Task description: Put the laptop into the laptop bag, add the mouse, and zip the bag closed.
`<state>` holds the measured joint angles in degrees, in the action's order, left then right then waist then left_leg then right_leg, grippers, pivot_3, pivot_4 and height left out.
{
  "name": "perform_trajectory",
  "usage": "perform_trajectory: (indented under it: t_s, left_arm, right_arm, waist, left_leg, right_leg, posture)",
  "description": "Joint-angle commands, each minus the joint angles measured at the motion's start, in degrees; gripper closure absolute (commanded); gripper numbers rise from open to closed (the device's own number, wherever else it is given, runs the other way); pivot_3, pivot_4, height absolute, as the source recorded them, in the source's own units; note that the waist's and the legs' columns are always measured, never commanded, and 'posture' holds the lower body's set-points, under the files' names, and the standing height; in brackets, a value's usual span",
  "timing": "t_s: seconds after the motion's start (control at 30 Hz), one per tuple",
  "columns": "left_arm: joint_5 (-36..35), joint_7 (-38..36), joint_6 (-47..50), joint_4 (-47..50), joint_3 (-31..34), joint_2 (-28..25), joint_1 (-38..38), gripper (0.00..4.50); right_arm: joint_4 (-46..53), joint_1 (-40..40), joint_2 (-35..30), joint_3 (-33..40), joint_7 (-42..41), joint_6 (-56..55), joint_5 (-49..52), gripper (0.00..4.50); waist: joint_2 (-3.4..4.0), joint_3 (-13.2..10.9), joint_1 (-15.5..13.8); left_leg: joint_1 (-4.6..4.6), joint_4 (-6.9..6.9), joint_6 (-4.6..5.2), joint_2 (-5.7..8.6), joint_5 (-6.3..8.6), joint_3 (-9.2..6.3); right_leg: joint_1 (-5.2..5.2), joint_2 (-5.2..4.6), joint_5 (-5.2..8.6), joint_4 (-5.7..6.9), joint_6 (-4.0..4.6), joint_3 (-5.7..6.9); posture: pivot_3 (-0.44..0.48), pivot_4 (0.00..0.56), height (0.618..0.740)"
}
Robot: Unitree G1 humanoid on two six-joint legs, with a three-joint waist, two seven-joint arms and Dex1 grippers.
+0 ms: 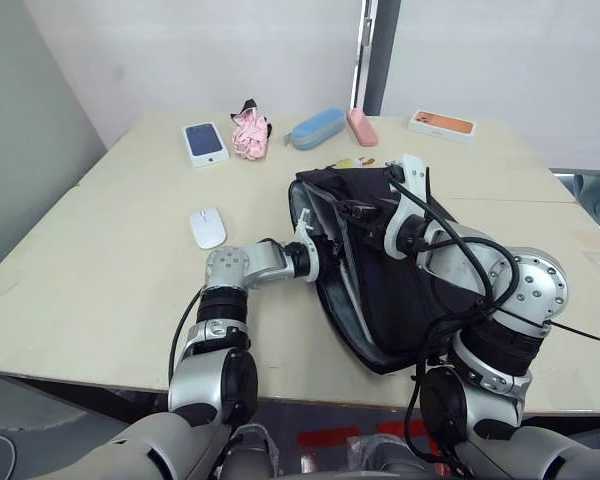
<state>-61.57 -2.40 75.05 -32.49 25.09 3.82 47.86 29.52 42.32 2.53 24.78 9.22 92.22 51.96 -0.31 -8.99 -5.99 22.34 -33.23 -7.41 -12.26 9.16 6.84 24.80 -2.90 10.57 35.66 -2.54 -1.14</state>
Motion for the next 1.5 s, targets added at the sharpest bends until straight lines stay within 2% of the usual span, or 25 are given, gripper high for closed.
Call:
perform_trajectory:
  t_s: [0.03,0.23,0.3,0.43,0.47,0.67,0.93,1.1,1.2,1.27,1.37,1.43,1.5]
  left_arm:
    - [-0.27,-1.81,-2.77,2.12,0.20,1.46,3.05,4.21]
    - [-0.40,-1.99,-2.11,3.27,0.41,2.07,2.82,4.21]
    - [-0.76,-2.07,-1.53,3.93,0.52,1.75,2.75,3.17]
    - [-1.01,-2.42,-0.33,6.15,0.27,0.79,2.62,1.78]
    - [-1.75,-2.02,0.15,6.56,0.93,0.78,2.69,1.55]
    - [-5.71,1.42,4.92,10.79,4.60,-2.00,2.47,1.55]
    - [-13.91,7.29,12.79,14.91,9.63,-9.09,2.39,1.55]
    - [-17.12,9.24,14.11,15.74,11.25,-16.28,2.35,1.55]
    - [-15.32,8.25,13.62,16.17,10.51,-21.54,1.68,1.55]
    - [-14.28,2.29,14.26,17.93,8.77,-27.48,-0.31,1.55]
    - [-13.04,-13.61,13.73,26.43,2.96,-37.92,-6.53,1.55]
    - [-11.61,-24.27,10.05,30.15,0.73,-43.24,-10.40,1.55]
    - [-6.87,-36.88,2.60,33.81,-2.00,-49.83,-15.56,1.55]
  right_arm:
    - [0.68,2.24,0.38,0.21,0.66,0.28,3.71,4.48]
    - [0.08,2.18,-0.17,0.17,2.17,0.28,5.68,4.48]
    - [-0.18,1.98,-0.88,0.12,2.43,0.28,6.00,4.50]
    - [-1.36,1.95,-4.32,0.53,1.83,0.28,6.12,4.50]
    - [-1.87,2.03,-5.43,0.91,1.48,0.28,5.94,4.50]
    - [-3.87,1.56,-9.79,2.27,-0.59,0.28,4.76,4.50]
    - [-5.63,0.70,-13.92,1.95,-3.87,-0.69,2.46,4.50]
    - [-7.76,-0.12,-16.36,0.93,-6.70,-2.69,0.39,4.50]
    - [-9.04,-0.46,-16.97,0.17,-8.10,-4.07,-0.86,4.50]
    - [-9.62,-1.01,-17.01,-0.89,-9.15,-5.01,-1.73,4.50]
    - [-10.53,-1.95,-16.79,-2.96,-10.60,-6.61,-3.00,4.50]
    - [-11.03,-2.28,-16.45,-4.07,-11.26,-7.50,-3.63,4.50]
    - [-11.45,-2.61,-15.53,-5.05,-11.77,-8.07,-4.14,4.50]
  waist:
    - [0.00,0.00,0.00]
    - [0.00,0.00,0.06]
    - [0.00,0.00,0.01]
    - [0.00,0.00,-0.10]
    - [0.00,0.00,-0.14]
    - [0.00,0.00,-0.14]
    - [0.01,0.01,-0.05]
    - [0.02,0.01,-0.15]
    - [0.02,0.02,-0.07]
    - [0.02,0.02,-0.04]
    - [0.04,0.03,0.41]
    - [0.05,0.03,0.34]
    - [0.05,0.03,0.01]
  left_leg:
    - [0.00,0.00,0.00,0.00,0.00,0.00]
    - [-0.01,-0.02,0.00,0.00,0.00,0.00]
    - [0.00,-0.02,0.00,0.00,0.00,0.00]
    - [0.00,-0.05,0.00,0.01,0.00,0.00]
    - [-0.01,-0.06,0.00,0.01,0.00,-0.01]
    - [0.01,-0.28,0.01,0.04,0.00,-0.03]
    - [-0.02,-0.39,0.01,0.04,0.00,-0.03]
    - [0.01,-0.53,0.00,0.05,0.00,-0.07]
    - [0.00,-0.58,0.00,0.05,0.00,-0.08]
    - [0.00,-0.59,0.00,0.05,0.00,-0.08]
    - [0.01,-0.54,0.00,0.02,0.00,-0.06]
    - [0.02,-0.40,-0.02,0.01,0.00,-0.05]
    - [0.02,-0.37,-0.04,0.01,0.00,-0.06]
  right_leg:
    - [0.00,0.00,0.00,0.00,0.00,0.00]
    - [0.00,0.00,0.00,0.03,-0.01,-0.01]
    - [0.00,0.00,-0.01,0.03,-0.01,-0.01]
    - [-0.01,-0.01,-0.01,0.04,-0.02,-0.01]
    - [-0.02,0.00,-0.01,0.06,-0.02,0.00]
    - [-0.03,-0.03,-0.04,0.21,-0.07,-0.02]
    - [-0.03,-0.02,-0.04,0.37,-0.06,-0.05]
    - [-0.04,-0.03,-0.05,0.42,-0.08,-0.03]
    - [-0.04,-0.04,-0.06,0.48,-0.08,-0.04]
    - [-0.04,-0.04,-0.05,0.48,-0.08,-0.04]
    - [-0.01,-0.07,-0.05,0.43,-0.08,-0.04]
    - [0.04,-0.06,-0.01,0.40,-0.03,-0.02]
    - [0.07,-0.08,0.02,0.41,0.00,0.02]
  posture:
    - [0.000,0.150,0.740]
    - [0.000,0.150,0.740]
    - [0.000,0.150,0.740]
    - [0.000,0.150,0.740]
    - [0.000,0.150,0.740]
    - [0.000,0.150,0.740]
    - [0.000,0.150,0.740]
    - [0.000,0.150,0.740]
    - [0.000,0.150,0.740]
    - [0.000,0.150,0.740]
    - [0.000,0.150,0.740]
    - [0.000,0.150,0.740]
    - [0.000,0.150,0.740]
